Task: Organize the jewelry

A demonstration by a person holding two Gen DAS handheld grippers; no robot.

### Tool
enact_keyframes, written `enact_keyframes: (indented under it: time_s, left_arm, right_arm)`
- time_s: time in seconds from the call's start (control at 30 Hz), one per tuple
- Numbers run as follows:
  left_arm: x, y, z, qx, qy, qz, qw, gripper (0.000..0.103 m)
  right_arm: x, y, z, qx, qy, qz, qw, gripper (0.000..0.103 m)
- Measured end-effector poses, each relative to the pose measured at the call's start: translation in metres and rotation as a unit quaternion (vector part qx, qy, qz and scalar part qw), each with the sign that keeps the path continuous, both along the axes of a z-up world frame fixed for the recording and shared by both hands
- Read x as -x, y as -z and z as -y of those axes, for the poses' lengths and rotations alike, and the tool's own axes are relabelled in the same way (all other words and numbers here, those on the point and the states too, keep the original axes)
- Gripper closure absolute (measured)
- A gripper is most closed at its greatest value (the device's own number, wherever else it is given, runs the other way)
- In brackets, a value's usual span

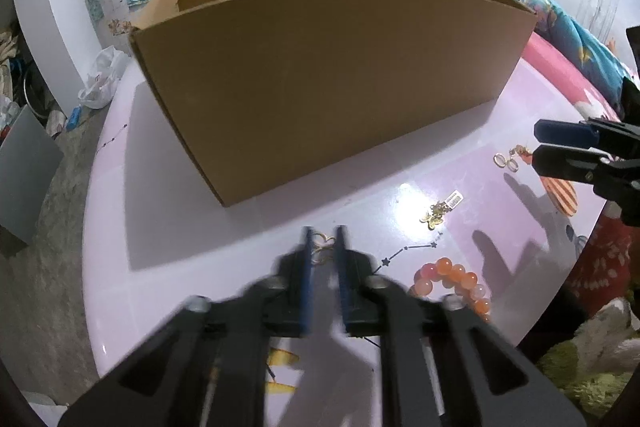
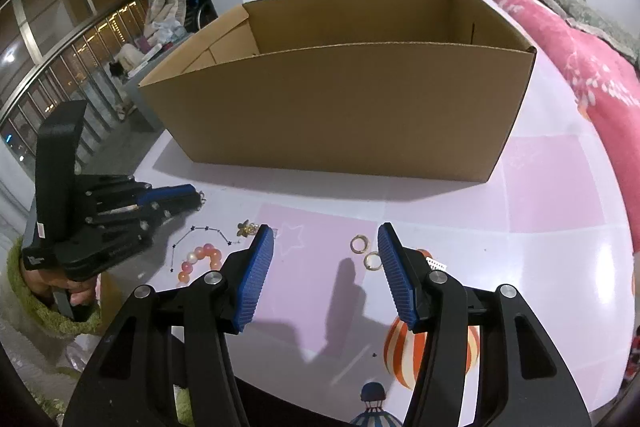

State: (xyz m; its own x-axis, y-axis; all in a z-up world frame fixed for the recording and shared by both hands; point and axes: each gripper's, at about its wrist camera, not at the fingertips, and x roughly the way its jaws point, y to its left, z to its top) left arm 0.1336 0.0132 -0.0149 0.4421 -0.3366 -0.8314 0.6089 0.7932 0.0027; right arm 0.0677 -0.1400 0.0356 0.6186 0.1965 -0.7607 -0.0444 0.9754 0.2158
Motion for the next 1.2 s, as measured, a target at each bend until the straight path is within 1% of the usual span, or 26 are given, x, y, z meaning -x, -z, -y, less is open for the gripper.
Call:
enact_keyframes:
  time_s: [0.1, 0.2, 0.4, 0.43, 0.47, 0.5, 0.57, 0.6, 0.63, 0.67, 0.7, 0.73, 0.77, 0.8, 0.87, 0.9, 0.93, 0.97, 1.0, 1.1, 1.2]
  left_arm:
    - [-0.001, -0.006, -0.007, 0.017, -0.007, -0.004, 0.9998, 0.099]
    - [-0.002, -0.007, -0.012, 0.020, -0.013, -0.005, 0.9997, 0.099]
    - [-0.002, -0.007, -0.017, 0.035, -0.034, -0.022, 0.9986, 0.099]
    - [-0.002, -0.006, -0.017, 0.034, -0.037, -0.024, 0.9984, 0.095]
    - [-0.003, -0.005, -0.018, 0.033, -0.041, -0.026, 0.9983, 0.087]
    - [-0.005, -0.003, -0.021, 0.032, -0.047, -0.029, 0.9980, 0.082]
    - [-0.005, 0.000, -0.022, 0.031, -0.054, -0.033, 0.9975, 0.066]
    - [-0.004, 0.001, -0.022, 0.032, -0.057, -0.037, 0.9972, 0.061]
    - [-0.003, 0.002, -0.023, 0.033, -0.059, -0.037, 0.9970, 0.054]
    - [-0.001, 0.002, -0.023, 0.034, -0.058, -0.034, 0.9971, 0.046]
    - [0.001, 0.002, -0.023, 0.031, -0.059, -0.030, 0.9973, 0.041]
    - [0.003, 0.003, -0.022, 0.026, -0.061, -0.027, 0.9975, 0.032]
    - [0.003, 0.004, -0.021, 0.023, -0.063, -0.025, 0.9975, 0.027]
    - [0.004, 0.005, -0.020, 0.021, -0.063, -0.024, 0.9975, 0.026]
    - [0.005, 0.007, -0.022, 0.018, -0.068, -0.021, 0.9973, 0.016]
    - [0.004, 0.008, -0.023, 0.015, -0.072, -0.021, 0.9971, 0.015]
    - [0.004, 0.009, -0.022, 0.015, -0.073, -0.021, 0.9970, 0.012]
    - [0.004, 0.009, -0.022, 0.014, -0.073, -0.021, 0.9970, 0.007]
    - [0.003, 0.011, -0.021, 0.009, -0.077, -0.023, 0.9967, 0.006]
    - [0.003, 0.012, -0.021, 0.005, -0.079, -0.018, 0.9967, 0.006]
    - [0.006, 0.014, -0.018, -0.010, -0.074, -0.008, 0.9972, 0.006]
  right_arm:
    - [-0.001, -0.001, -0.002, -0.001, -0.002, 0.000, 1.000, 0.051]
    - [-0.004, 0.000, -0.007, 0.003, -0.010, -0.001, 1.000, 0.051]
    - [-0.001, -0.001, -0.016, 0.013, -0.027, -0.006, 1.000, 0.051]
    - [0.001, 0.001, -0.017, 0.010, -0.028, -0.012, 1.000, 0.051]
    - [0.002, 0.002, -0.017, 0.006, -0.027, -0.017, 0.999, 0.051]
    - [0.004, 0.004, -0.016, 0.001, -0.026, -0.024, 0.999, 0.051]
    - [0.008, 0.010, -0.016, -0.007, -0.021, -0.040, 0.999, 0.050]
    - [0.009, 0.013, -0.015, -0.010, -0.018, -0.046, 0.999, 0.046]
    - [0.011, 0.017, -0.015, -0.014, -0.015, -0.053, 0.998, 0.044]
    - [0.012, 0.019, -0.016, -0.017, -0.013, -0.057, 0.998, 0.044]
    - [0.013, 0.022, -0.017, -0.018, -0.012, -0.060, 0.998, 0.043]
    - [0.012, 0.025, -0.018, -0.018, -0.010, -0.066, 0.998, 0.040]
    - [0.012, 0.027, -0.019, -0.016, -0.009, -0.069, 0.997, 0.039]
    - [0.011, 0.027, -0.020, -0.015, -0.010, -0.070, 0.997, 0.039]
    - [0.009, 0.027, -0.022, -0.009, -0.011, -0.069, 0.998, 0.033]
    - [0.009, 0.026, -0.021, -0.009, -0.010, -0.068, 0.998, 0.030]
    - [0.010, 0.026, -0.020, -0.012, -0.009, -0.067, 0.998, 0.027]
    - [0.010, 0.027, -0.019, -0.016, -0.008, -0.069, 0.997, 0.026]
    - [0.010, 0.028, -0.019, -0.019, -0.007, -0.070, 0.997, 0.024]
    - [0.012, 0.029, -0.016, -0.034, -0.005, -0.062, 0.997, 0.019]
    - [0.013, 0.030, -0.015, -0.042, -0.011, -0.058, 0.997, 0.011]
